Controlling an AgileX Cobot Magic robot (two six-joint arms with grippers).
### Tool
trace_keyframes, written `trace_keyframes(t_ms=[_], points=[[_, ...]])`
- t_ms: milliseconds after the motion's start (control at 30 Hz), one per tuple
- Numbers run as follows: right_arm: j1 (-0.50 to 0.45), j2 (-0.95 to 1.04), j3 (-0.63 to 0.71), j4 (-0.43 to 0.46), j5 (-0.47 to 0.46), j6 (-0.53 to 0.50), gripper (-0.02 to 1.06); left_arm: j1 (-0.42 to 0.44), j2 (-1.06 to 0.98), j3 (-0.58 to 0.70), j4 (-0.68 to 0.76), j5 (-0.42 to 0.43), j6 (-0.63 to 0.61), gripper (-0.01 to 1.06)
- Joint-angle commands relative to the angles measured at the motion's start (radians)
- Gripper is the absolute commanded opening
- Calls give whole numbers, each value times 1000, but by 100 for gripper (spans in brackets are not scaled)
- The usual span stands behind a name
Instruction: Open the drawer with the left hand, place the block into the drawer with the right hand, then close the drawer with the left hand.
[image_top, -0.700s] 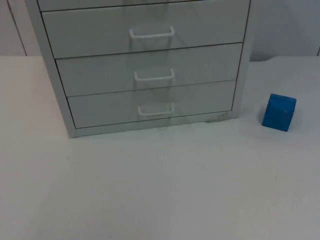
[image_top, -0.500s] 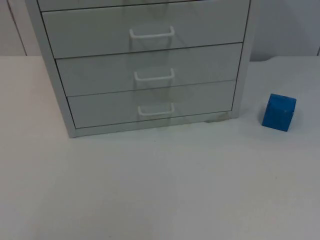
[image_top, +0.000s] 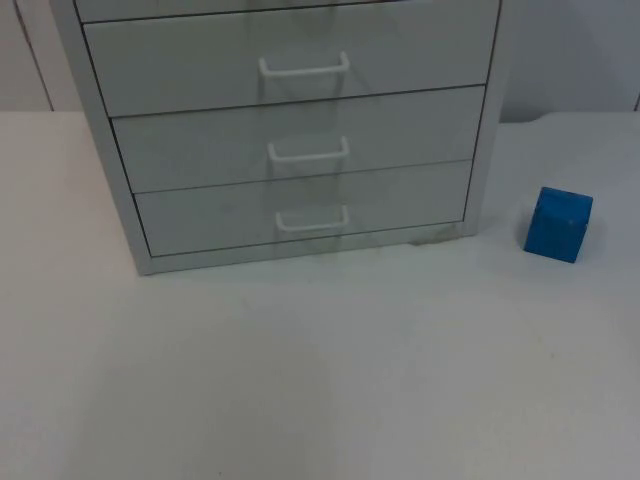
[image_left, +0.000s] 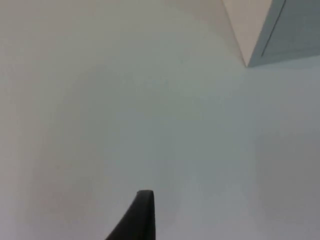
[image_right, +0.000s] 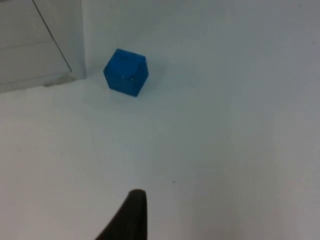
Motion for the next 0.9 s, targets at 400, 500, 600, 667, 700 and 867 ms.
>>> trace_keyframes(t_ms=[400, 500, 600, 667, 700, 867], points=[[-4, 221, -4, -2, -18, -21, 105, -3, 217, -7, -20, -72, -14, 105], [-4, 239, -4, -2, -22, -24, 105, -3, 220, -7, -20, -80, -14, 105], [-4, 244, -4, -2, -27, -23, 105, -3, 220, -7, -37, -91, 11, 104], [-4, 249, -4, -2, -27, -23, 105, -3, 229, -7, -71, -93, 54, 102], [-4, 249, -4, -2, -27, -23, 105, -3, 234, -7, -86, -93, 69, 101], [-4, 249, -4, -2, -48, -23, 105, -3, 307, -7, -233, -106, 208, 97]])
